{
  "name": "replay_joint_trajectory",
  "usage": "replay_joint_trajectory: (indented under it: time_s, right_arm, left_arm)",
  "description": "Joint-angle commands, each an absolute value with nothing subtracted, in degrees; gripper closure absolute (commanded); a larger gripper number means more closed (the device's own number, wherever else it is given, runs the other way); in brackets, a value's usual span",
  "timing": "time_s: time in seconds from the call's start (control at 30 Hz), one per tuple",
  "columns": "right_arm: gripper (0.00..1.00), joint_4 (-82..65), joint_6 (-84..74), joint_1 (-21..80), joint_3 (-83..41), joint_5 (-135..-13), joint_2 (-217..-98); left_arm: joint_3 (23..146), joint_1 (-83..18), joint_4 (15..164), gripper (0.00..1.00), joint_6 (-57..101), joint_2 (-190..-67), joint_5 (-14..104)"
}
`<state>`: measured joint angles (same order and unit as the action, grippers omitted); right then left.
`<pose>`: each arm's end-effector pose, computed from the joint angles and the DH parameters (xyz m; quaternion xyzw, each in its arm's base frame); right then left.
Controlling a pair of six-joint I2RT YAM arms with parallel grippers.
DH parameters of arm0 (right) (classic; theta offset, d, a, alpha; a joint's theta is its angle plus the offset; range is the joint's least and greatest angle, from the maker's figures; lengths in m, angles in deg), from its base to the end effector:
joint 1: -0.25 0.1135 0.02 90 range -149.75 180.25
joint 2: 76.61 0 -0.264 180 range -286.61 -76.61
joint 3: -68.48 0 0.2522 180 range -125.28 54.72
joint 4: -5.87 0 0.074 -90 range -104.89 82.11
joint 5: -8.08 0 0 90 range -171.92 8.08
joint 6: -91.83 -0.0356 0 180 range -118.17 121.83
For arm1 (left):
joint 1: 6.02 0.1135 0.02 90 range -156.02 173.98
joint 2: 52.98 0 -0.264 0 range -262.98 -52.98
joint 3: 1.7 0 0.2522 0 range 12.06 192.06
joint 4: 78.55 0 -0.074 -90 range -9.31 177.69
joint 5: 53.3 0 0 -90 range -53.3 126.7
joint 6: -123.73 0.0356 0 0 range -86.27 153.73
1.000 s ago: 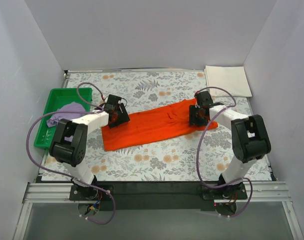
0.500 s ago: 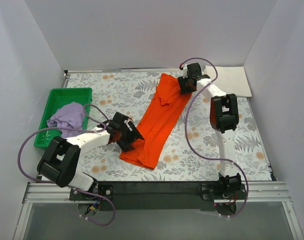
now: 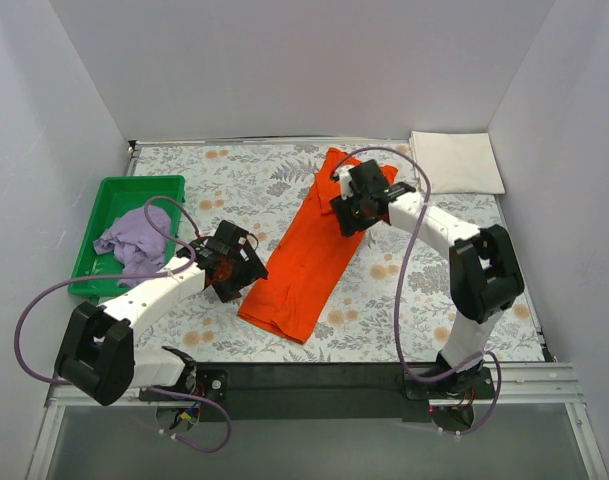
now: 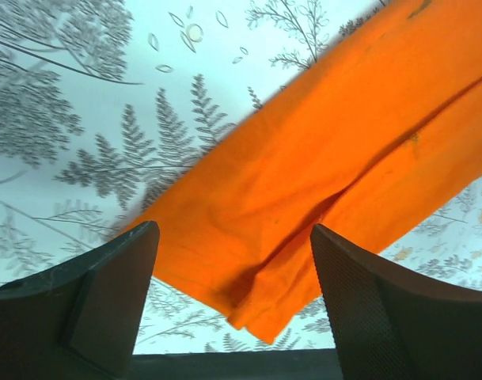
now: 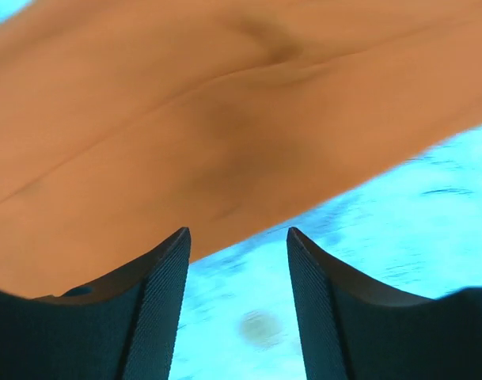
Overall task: Fold and stack the t-shirts
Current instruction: Fold the tshirt
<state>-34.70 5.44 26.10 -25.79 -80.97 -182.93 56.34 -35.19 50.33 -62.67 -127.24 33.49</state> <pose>0.3663 0.1781 0.2271 -0.2434 0.9154 0.0695 0.3129 0.2042 -0.1117 0.1961 -0.5472 0.8132 -0.1621 0.1142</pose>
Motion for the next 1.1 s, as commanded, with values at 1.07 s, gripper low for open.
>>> replay_joint_trajectory:
  time_s: [1.07]
  right_arm:
    - [0.62,-24.24,-18.65,70.57,13.32,-84.56,-156.08]
  left_arm:
    - [55.13,-43.89,44.18,0.40,-61.72,-121.80,42.59]
